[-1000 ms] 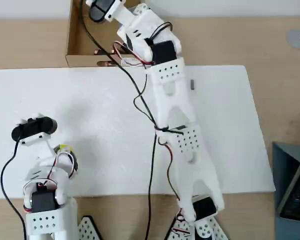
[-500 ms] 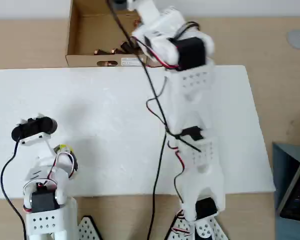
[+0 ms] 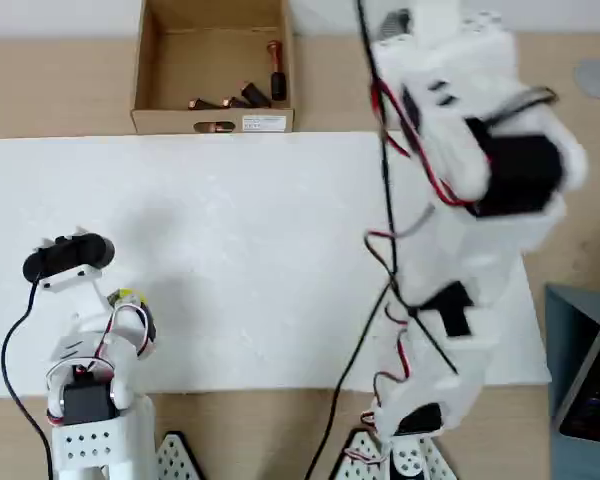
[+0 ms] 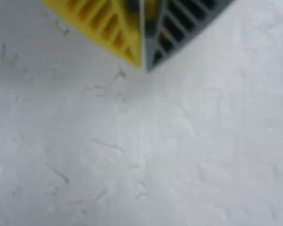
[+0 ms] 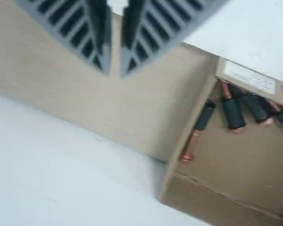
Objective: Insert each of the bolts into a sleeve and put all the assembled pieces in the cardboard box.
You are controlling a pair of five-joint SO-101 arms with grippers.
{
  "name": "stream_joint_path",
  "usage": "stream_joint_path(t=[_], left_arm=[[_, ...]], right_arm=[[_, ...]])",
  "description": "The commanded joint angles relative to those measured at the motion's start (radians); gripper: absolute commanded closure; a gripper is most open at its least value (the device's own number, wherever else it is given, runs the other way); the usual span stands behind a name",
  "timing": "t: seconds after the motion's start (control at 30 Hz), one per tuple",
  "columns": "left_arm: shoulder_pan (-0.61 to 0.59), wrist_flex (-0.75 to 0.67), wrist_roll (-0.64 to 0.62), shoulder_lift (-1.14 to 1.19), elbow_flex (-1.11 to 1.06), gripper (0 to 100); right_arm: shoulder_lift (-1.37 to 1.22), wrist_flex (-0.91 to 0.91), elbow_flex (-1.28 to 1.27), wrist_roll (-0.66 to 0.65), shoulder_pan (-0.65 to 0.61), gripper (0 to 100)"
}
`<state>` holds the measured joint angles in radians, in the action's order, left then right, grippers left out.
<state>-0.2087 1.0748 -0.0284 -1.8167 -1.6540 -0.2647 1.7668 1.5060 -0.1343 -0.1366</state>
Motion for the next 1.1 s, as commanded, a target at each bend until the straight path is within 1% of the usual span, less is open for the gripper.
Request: stream_joint_path(t=[0.0,0.23,0.33,0.5,0.6,0.83,1.07], left_arm=[[-0.002,-0.018,0.002,-0.005,0.008,100],[-0.002,-0.018,0.002,-0.005,0.008,100],[-0.002,-0.018,0.002,-0.005,0.008,100],[-0.002,-0.018,0.002,-0.005,0.008,100],[-0.002,-0.018,0.002,-0.005,0.008,100],[-0.002,-0.018,0.002,-0.005,0.008,100],[-0.002,-0.018,0.002,-0.005,0.008,100]], right_arm=[[0.185,0.021,-0.220,0.006,0.071,98.9],[0.490,0.009,-0.806,0.005,0.171,98.9],[0.588,-0.043,-1.013,0.009,0.196,98.9],[0.736,-0.173,-1.346,0.012,0.206,98.9],[0.845,-0.282,-1.558,0.037,0.208,98.9],[1.107,-0.516,-2.084,0.040,0.206,98.9],[1.310,-0.733,-2.488,0.040,0.202,98.9]])
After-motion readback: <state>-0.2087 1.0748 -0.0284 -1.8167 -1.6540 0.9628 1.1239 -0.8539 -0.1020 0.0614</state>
